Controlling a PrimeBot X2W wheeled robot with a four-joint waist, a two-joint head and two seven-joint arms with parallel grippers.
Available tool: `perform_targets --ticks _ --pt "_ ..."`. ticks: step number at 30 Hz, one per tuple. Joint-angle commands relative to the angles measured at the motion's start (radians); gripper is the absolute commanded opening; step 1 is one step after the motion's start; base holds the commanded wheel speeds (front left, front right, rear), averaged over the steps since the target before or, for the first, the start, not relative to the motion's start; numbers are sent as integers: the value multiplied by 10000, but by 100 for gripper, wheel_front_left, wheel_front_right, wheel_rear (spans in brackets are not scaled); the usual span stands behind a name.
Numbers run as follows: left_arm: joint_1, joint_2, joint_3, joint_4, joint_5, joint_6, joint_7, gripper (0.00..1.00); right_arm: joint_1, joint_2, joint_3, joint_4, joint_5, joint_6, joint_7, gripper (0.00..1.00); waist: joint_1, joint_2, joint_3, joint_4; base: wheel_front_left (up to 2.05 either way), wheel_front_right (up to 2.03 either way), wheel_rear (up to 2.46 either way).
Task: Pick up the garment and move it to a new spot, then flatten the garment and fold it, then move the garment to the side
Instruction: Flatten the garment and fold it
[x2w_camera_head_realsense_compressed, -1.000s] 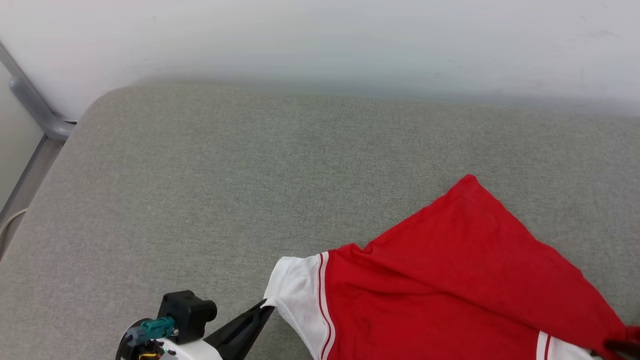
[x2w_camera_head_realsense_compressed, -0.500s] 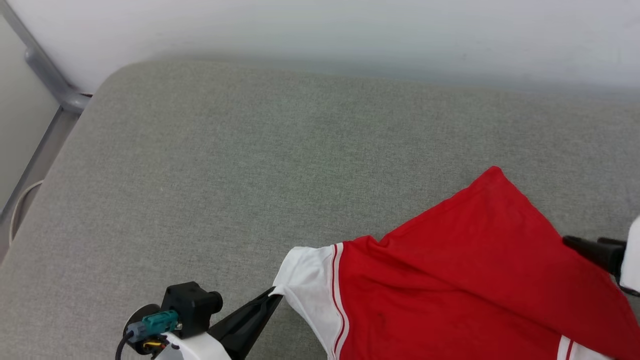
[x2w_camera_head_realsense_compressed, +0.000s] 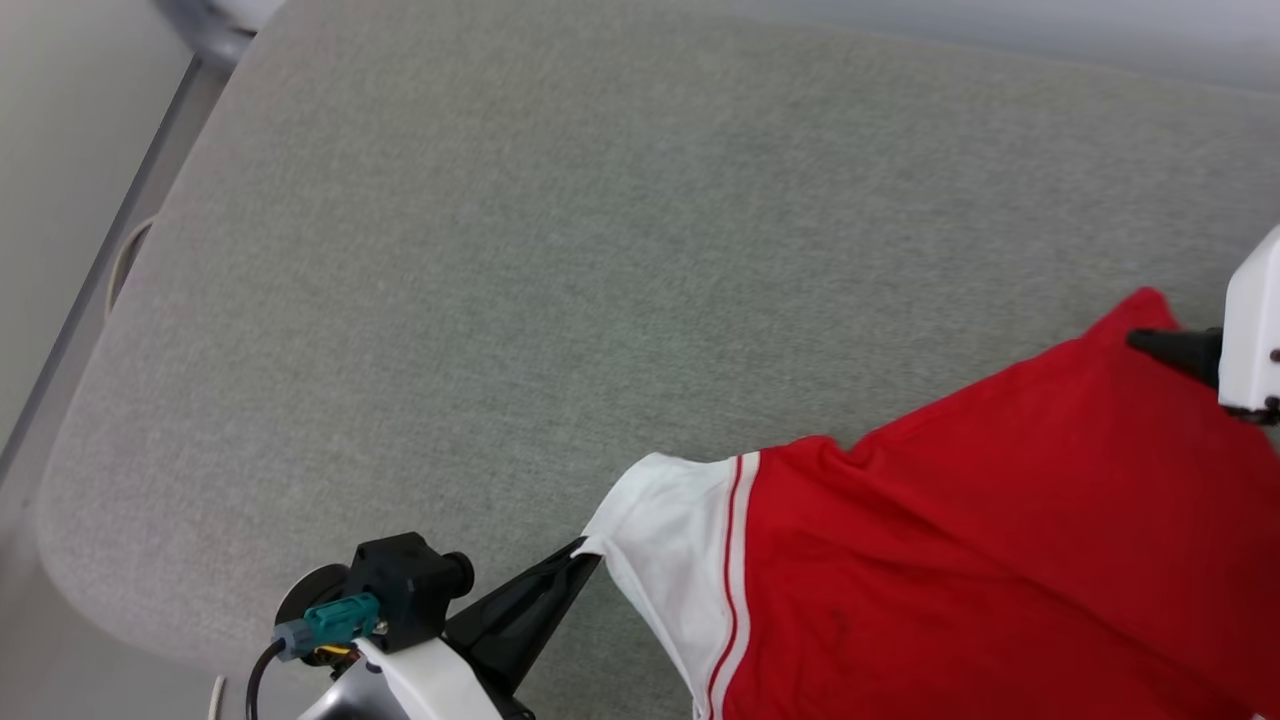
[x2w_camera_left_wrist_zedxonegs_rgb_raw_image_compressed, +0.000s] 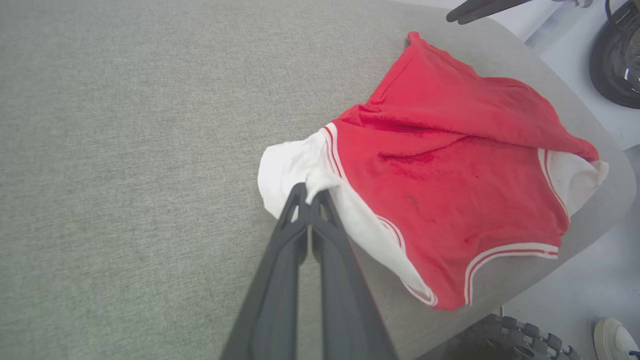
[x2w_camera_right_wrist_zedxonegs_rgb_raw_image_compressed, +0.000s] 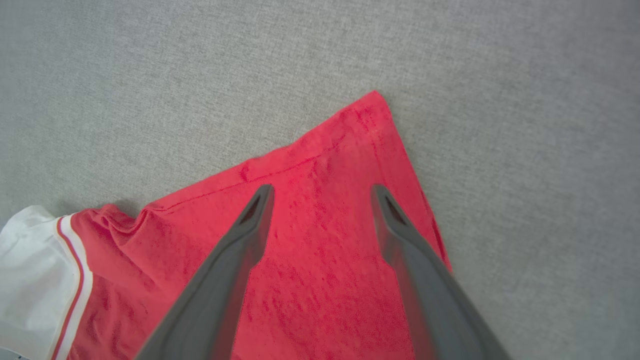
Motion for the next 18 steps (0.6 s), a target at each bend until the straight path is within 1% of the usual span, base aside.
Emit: perform_targets --ticks 1,4,8,11,15,18 --pt "-142 -88 -1 20 66 -55 -54 0 -218 -85 37 139 -123 -8 -72 100 -2 0 422 406 0 0 0" --pt "-284 -194 -43 84 107 -157 -91 0 -548 -286 160 682 -420 -8 -170 100 -2 0 673 634 0 0 0" --pt "-436 -355 -119 153 162 -256 -116 0 -809 -326 169 1326 -686 -8 -340 100 -2 0 902 857 0 0 0" --pt "-465 -428 -136 141 166 -305 -148 0 -785 -571 450 1667 -843 -8 -397 100 -2 0 1028 953 0 0 0" --pt "-538 -447 -146 136 174 -322 -162 0 -687 -644 511 2165 -951 -9 -587 100 -2 0 1148 1050 0 0 0" --pt "-551 -453 -118 152 139 -330 -178 0 -314 -828 771 2570 -1058 -9 -433 100 -2 0 1192 1099 0 0 0"
